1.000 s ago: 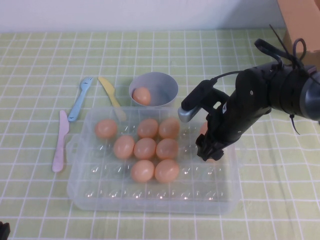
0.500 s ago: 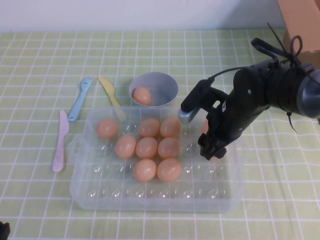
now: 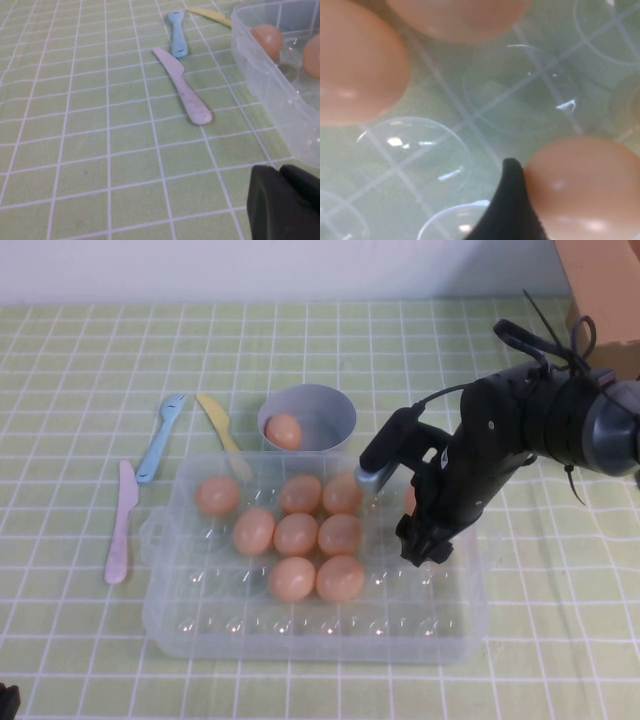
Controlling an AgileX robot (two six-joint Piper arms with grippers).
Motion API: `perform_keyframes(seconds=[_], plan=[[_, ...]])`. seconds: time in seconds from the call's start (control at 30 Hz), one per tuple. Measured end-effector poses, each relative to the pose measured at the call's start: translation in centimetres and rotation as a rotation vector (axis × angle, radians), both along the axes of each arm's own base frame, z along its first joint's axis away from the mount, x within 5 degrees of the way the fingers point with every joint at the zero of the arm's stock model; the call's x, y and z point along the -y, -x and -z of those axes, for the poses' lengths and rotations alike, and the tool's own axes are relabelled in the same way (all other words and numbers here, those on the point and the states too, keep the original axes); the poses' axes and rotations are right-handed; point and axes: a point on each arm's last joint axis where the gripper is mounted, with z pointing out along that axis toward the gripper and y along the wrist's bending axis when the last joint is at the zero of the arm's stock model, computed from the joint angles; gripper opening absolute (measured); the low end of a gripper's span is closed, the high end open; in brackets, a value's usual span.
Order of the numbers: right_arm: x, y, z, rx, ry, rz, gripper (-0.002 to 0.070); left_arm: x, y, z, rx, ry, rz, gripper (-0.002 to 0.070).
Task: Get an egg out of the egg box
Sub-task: Pick up the egg from the plastic box, then place the egg in the bowl
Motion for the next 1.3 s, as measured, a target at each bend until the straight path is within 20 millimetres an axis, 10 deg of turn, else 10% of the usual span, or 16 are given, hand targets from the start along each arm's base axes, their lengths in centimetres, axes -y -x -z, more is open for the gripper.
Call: perform_keyframes(seconds=[0.53, 0.83, 1.3], plan=[[-0.1, 0.5, -0.3, -0.038, 0.025, -0.013, 0.0456, 0.0, 0.0, 0.0, 0.0, 0.0, 0.0, 0.0], [-0.6, 1.1, -6.7, -0.031, -0.136, 0.141, 0.0456, 0.0, 0.0, 0.0, 0.0, 0.0, 0.0, -0.0001], [-4.0, -4.2, -8.2, 0.271, -0.542, 0.302, 0.0456, 0.0, 0.0, 0.0, 0.0, 0.0, 0.0, 0.0]])
